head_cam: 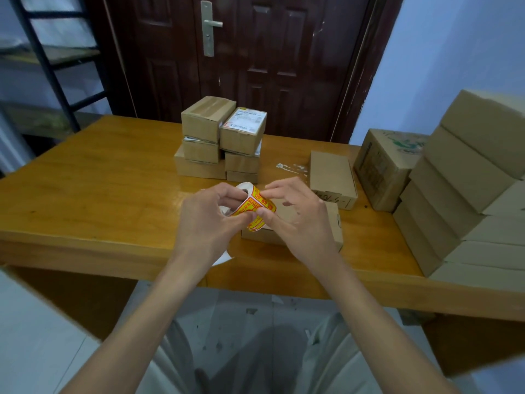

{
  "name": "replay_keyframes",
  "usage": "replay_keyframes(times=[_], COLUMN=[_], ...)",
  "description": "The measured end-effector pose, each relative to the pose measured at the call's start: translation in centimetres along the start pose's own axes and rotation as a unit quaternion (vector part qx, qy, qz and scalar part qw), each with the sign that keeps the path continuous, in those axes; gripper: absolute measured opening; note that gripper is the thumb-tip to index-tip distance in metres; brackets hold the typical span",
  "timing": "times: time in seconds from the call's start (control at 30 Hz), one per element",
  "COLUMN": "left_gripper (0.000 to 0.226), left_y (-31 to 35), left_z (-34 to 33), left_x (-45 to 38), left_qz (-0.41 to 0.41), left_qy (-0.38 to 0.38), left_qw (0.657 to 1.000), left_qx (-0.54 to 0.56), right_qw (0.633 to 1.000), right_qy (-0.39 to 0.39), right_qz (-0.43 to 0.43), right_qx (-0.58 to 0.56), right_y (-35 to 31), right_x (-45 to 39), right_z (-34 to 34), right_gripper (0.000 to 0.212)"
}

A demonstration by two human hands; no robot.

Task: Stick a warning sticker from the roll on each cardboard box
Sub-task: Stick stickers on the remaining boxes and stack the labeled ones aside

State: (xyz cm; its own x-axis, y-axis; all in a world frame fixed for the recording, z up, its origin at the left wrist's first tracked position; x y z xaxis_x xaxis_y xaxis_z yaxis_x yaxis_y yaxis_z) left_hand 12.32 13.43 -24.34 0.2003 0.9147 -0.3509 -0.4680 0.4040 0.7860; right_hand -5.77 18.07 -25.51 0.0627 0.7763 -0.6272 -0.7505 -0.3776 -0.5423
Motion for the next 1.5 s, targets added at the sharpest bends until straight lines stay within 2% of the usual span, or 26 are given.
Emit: replay_keyframes(times=[0.17,0.53,0.63,0.77,0.9,1.0,1.13,1.33,1.5], left_gripper=[0.033,0.034,0.032,0.030,0.032,0.032,0.033,0.032,0.032], left_y=[0.2,-0.5,-0.5,-0.1,0.6,0.9,0.7,-0.4,-0.9], left_z=[0.1,-0.5,-0.6,-0.5,-0.8,-1.8,-3.5,-5.3,-5.6], left_x=[-0.1,-0.5,-0.9,-2.2,-4.2,-5.4,-5.8,-5.5,-5.4], left_qz=[-0.027,-0.042,-0.036,-0.045,-0.044,-0.037,-0.048,-0.046,-0.061], left_qy=[0.028,0.004,-0.003,0.001,0.020,0.031,0.037,0.047,0.054], left_qw=[0.998,0.997,0.997,0.996,0.994,0.993,0.990,0.986,0.982], left_qx=[-0.051,-0.068,-0.068,-0.080,-0.095,-0.112,-0.127,-0.152,-0.171], right_qw=[1.000,0.996,0.984,0.956,0.970,0.988,0.987,0.965,0.956], right_qy=[0.007,-0.050,-0.057,-0.005,0.069,0.103,0.032,-0.016,-0.022], right_qz=[-0.009,-0.028,-0.093,-0.195,-0.180,-0.111,0.003,0.076,0.099], right_qx=[-0.017,-0.064,-0.141,-0.217,-0.151,-0.040,0.160,0.250,0.276], right_y=[-0.6,-0.4,0.5,2.5,3.9,4.5,6.1,7.3,7.8], right_x=[-0.1,-0.4,-1.1,-3.6,-5.2,-4.7,-3.0,-2.2,-1.6], right_z=[-0.1,0.8,1.6,4.1,7.6,8.5,6.3,4.1,3.3], right_gripper=[0.023,0.014,0.003,0.008,0.010,0.007,0.007,0.018,0.010])
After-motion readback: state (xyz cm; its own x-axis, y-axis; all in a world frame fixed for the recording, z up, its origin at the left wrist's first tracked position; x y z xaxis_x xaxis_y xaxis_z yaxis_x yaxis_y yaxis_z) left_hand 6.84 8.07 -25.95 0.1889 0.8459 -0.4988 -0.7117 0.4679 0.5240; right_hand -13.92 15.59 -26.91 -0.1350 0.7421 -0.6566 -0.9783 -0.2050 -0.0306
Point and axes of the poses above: each hand's wrist, its own x-axis away from the middle knuckle, its own z-axis out of the back of the hand, y = z × x, the point moved 4 cm from there along -x, towards the middle knuckle, and after that the axes turned 3 degrees about z, right-handed, at the moved point
